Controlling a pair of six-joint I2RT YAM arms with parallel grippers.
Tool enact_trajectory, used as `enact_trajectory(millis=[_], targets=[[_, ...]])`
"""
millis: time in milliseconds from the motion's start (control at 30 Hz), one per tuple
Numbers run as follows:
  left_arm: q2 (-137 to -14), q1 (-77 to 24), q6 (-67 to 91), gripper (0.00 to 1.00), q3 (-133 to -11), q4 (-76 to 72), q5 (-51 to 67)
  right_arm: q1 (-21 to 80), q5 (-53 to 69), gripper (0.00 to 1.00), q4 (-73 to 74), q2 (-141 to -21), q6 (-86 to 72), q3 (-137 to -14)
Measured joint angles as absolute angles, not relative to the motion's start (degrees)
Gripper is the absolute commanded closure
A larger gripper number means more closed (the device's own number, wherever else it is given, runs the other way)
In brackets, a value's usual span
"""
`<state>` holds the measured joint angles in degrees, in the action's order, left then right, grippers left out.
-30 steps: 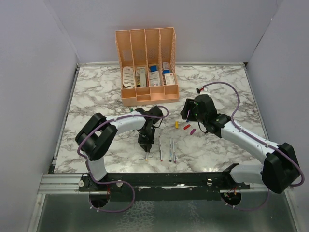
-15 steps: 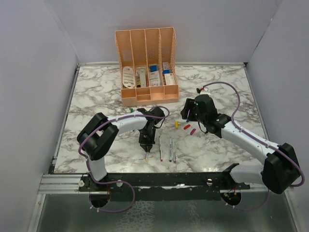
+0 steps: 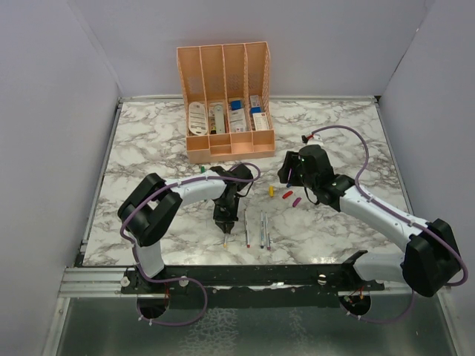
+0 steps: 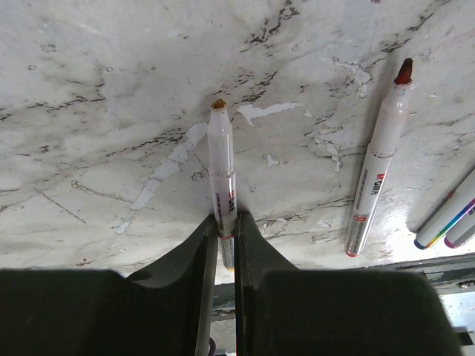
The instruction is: Insert the pens into the pen caps
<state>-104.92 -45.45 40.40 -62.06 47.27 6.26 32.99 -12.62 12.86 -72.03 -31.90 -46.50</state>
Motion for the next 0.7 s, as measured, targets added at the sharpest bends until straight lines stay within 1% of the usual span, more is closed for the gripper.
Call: enact_trajectory(millis=[67,167,200,400,600,700], targets=[[-104.8,-45.5,40.4,1.0,-62.0,47.2,6.3,33.0,-12.6,0.53,12.9,-72.2,-31.9,-46.5],[-104.3,-45.5,40.2,1.0,-61.6,46.8,6.2,33.0,-12.6,0.66,12.9,-73.4,-31.7,-46.5],[-104.0,-45.5,40.2,1.0,-61.4,46.5,6.1,33.0,-12.6,0.66,12.9,-74.0,-31.6,-46.5],[-101.4,-46.1,39.9,1.0,-59.4,44.3,4.7,33.0,-10.9,0.66,12.9,-78.4,-30.3,-46.5],[-99.3,-47.4,39.0,1.0,-59.4,43.2,1.6,33.0,-8.2,0.61,13.3,-82.9,-27.7,-47.1],[-99.0,-47.5,38.3,1.0,-60.0,42.3,-1.5,33.0,-6.4,0.6,13.3,-85.2,-26.1,-48.1]])
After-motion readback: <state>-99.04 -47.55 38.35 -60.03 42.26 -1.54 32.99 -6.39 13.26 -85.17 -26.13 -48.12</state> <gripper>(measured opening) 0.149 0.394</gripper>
